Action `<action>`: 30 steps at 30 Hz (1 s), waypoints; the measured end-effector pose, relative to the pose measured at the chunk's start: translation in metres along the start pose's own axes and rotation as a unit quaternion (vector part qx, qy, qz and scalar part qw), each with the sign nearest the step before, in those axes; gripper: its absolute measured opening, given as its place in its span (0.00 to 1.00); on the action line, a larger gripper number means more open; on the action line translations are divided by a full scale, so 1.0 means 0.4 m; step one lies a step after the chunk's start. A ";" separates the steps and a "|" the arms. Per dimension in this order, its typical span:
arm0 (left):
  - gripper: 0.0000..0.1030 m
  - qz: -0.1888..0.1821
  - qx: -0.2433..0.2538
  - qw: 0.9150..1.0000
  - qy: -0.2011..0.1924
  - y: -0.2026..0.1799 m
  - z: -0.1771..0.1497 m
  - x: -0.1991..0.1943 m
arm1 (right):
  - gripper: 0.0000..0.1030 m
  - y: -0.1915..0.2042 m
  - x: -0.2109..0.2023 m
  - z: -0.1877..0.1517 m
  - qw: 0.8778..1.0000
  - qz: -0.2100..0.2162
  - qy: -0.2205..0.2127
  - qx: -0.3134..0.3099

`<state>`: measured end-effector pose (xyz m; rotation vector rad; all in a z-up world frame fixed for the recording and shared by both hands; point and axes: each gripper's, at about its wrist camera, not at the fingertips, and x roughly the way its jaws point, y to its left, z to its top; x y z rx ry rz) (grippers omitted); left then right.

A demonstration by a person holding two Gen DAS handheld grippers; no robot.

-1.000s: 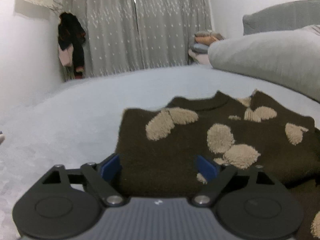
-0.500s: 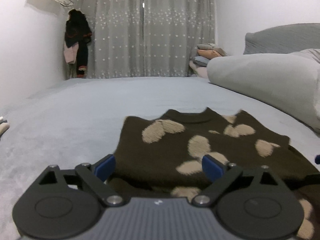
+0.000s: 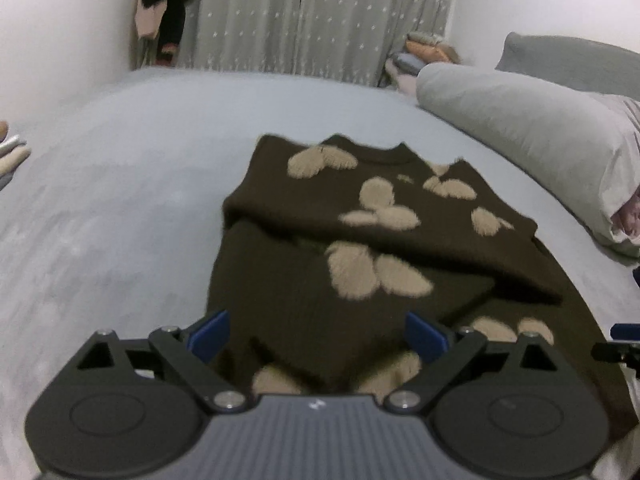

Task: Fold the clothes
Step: 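Release the folded side and open both tools above the sweater, then move both open tools to the sweater hem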

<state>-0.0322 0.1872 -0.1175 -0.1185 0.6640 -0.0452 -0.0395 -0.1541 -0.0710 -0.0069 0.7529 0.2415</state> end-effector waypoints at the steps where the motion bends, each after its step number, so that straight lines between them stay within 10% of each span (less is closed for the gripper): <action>1: 0.92 0.003 0.001 1.000 0.006 0.003 -0.008 -0.012 | 0.69 -0.003 -0.009 -0.005 1.000 -0.001 0.000 0.001; 15: 0.92 -0.026 -0.086 0.992 0.094 0.117 -0.090 -0.114 | 0.71 -0.027 -0.116 -0.058 1.000 -0.001 0.020 -0.003; 30: 0.92 0.006 -0.014 0.990 0.143 0.044 -0.113 -0.118 | 0.71 -0.017 -0.131 -0.062 0.998 0.009 0.055 0.002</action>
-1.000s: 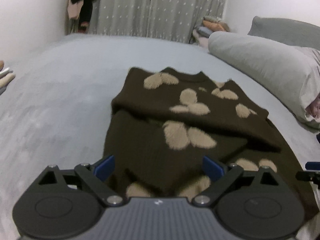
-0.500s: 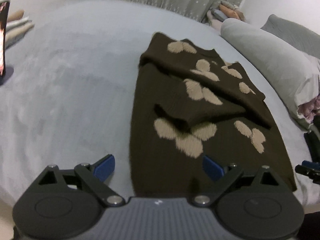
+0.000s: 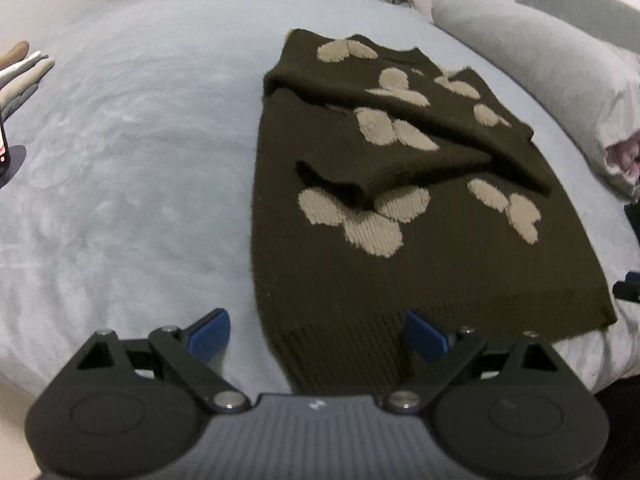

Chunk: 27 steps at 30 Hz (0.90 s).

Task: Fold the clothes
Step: 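Move both open tools to the sweater hem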

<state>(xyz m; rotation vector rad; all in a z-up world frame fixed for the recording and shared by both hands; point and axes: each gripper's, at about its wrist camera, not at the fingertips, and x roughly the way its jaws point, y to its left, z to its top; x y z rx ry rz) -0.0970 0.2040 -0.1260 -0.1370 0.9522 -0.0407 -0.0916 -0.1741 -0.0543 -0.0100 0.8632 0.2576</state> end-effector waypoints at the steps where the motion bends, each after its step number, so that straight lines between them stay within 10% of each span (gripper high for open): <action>1: 0.92 0.003 0.002 1.000 0.003 -0.005 -0.001 0.001 | 0.71 0.004 -0.001 0.001 1.000 0.000 0.001 -0.002; 27: 0.91 0.019 -0.019 0.998 0.057 -0.048 0.003 0.024 | 0.71 0.031 0.029 -0.009 0.999 0.003 0.043 -0.005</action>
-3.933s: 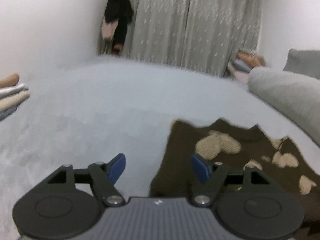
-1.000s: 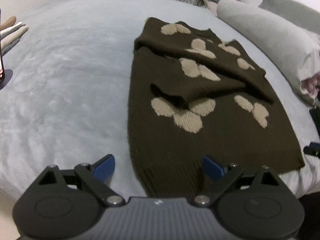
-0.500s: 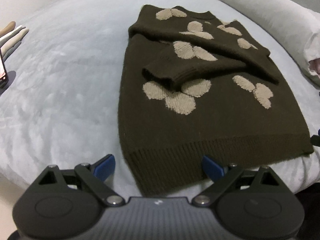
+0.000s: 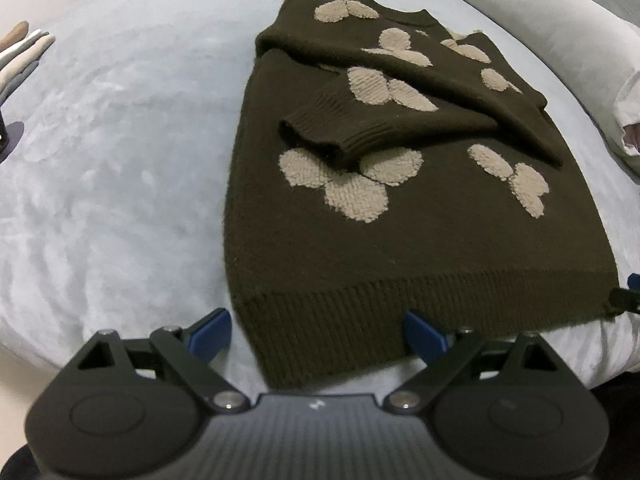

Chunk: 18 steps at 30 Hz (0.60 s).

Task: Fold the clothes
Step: 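Move both open tools to the sweater hem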

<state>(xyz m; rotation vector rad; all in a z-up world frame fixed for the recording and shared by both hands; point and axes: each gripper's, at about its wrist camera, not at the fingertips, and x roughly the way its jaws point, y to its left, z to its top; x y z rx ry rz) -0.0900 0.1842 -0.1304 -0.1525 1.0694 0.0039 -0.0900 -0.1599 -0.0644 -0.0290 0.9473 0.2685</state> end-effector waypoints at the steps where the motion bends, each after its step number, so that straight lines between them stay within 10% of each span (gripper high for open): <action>1: 0.90 -0.003 -0.002 1.000 0.001 0.004 0.002 -0.001 | 0.71 -0.004 0.004 -0.001 1.000 0.001 0.003 0.003; 18: 0.80 -0.051 -0.028 0.998 0.015 0.066 0.015 -0.010 | 0.71 -0.028 0.045 0.009 0.999 0.016 0.028 0.039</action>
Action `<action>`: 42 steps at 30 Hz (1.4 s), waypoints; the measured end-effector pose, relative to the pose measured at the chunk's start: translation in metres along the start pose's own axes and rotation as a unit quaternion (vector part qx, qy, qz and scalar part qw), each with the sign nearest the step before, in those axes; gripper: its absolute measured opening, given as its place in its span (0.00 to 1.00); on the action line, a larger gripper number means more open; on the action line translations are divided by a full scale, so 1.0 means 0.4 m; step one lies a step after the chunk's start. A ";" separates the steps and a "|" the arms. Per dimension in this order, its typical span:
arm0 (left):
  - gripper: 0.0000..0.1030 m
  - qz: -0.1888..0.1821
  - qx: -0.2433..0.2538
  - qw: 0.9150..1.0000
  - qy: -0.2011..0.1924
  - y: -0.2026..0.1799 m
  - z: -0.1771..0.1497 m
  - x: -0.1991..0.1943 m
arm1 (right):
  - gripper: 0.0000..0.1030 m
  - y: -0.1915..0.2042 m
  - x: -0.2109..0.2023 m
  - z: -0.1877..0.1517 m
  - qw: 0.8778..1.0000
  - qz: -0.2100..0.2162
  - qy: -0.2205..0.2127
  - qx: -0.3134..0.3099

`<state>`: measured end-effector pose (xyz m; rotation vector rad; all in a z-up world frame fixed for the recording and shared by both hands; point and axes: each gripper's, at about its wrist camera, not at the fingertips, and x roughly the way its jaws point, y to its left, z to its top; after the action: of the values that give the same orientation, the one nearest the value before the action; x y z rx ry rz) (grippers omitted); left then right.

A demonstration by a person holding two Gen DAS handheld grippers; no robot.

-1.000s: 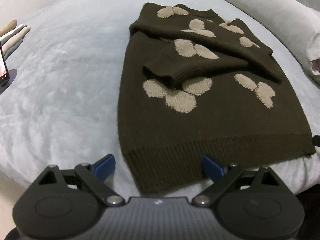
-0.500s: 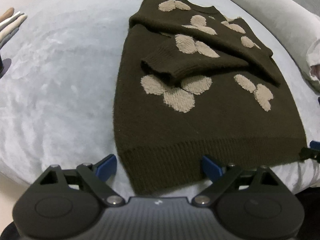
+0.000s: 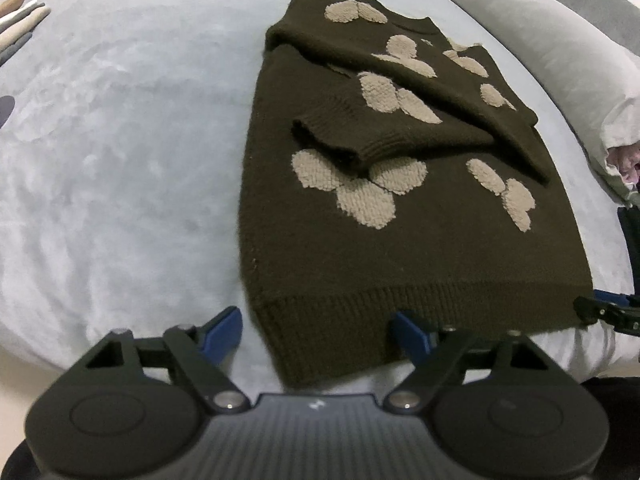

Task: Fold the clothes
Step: 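Move both open tools to the sweater hem, then grasp the sweater hem with the left tool while the right tool grasps it too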

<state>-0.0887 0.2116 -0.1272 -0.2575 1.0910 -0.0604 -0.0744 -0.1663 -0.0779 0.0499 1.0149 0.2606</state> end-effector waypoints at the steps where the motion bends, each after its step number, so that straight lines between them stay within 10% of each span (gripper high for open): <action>1: 0.80 -0.003 -0.004 1.000 0.000 0.004 0.001 -0.001 | 0.71 0.000 0.001 0.001 1.000 0.000 0.000 0.000; 26: 0.52 -0.087 -0.056 0.995 0.007 0.090 -0.011 -0.010 | 0.52 -0.007 0.011 0.007 0.999 0.032 0.006 0.012; 32: 0.15 -0.115 -0.068 0.991 0.018 0.103 -0.011 -0.007 | 0.17 -0.009 0.011 0.010 0.998 0.057 0.015 0.019; 42: 0.11 -0.148 -0.081 0.986 -0.011 0.103 0.014 -0.055 | 0.11 -0.012 -0.027 0.053 0.997 0.076 0.001 0.033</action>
<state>-0.0972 0.2562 -0.1154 -0.5658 1.0303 -0.2343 -0.0609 -0.1719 -0.0587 0.1863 1.0229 0.3660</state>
